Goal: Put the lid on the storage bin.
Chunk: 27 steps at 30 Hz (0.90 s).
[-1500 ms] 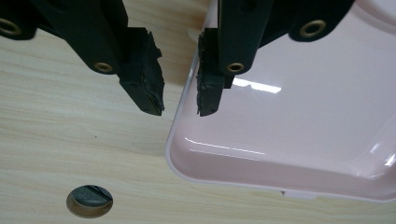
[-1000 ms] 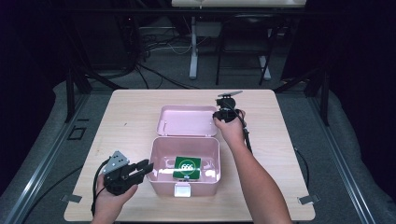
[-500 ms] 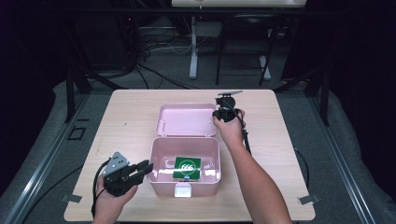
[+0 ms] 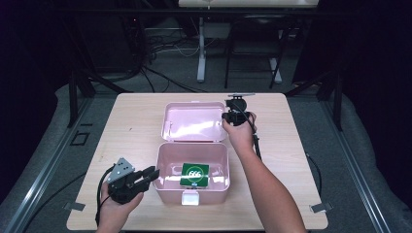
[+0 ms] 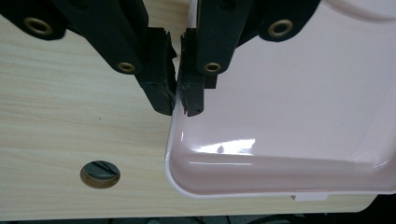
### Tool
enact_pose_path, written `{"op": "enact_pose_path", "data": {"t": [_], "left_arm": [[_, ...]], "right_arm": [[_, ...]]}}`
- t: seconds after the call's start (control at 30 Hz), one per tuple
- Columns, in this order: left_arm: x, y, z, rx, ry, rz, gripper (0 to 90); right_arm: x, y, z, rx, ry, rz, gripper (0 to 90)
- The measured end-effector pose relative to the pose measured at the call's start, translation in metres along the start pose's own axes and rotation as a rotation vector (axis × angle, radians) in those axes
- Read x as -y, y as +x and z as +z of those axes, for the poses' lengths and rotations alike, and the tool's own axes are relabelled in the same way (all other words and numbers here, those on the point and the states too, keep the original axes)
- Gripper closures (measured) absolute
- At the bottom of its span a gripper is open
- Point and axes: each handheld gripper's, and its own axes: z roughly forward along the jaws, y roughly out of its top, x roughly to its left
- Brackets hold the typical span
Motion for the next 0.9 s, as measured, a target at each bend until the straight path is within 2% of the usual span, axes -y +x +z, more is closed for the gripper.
{"op": "enact_pose_path", "data": {"t": [0.43,0.83,0.9], "left_arm": [[0.0,0.0,0.0,0.0,0.001,-0.002,74.0],[0.0,0.0,0.001,0.001,-0.004,-0.005,74.3],[0.0,0.0,0.001,-0.001,-0.005,-0.003,74.3]], "right_arm": [[0.0,0.004,-0.019,0.014,-0.067,-0.058,85.5],[0.0,0.006,-0.042,-0.014,-0.134,-0.079,86.3],[0.001,0.007,-0.05,-0.025,-0.149,-0.084,86.6]]}}
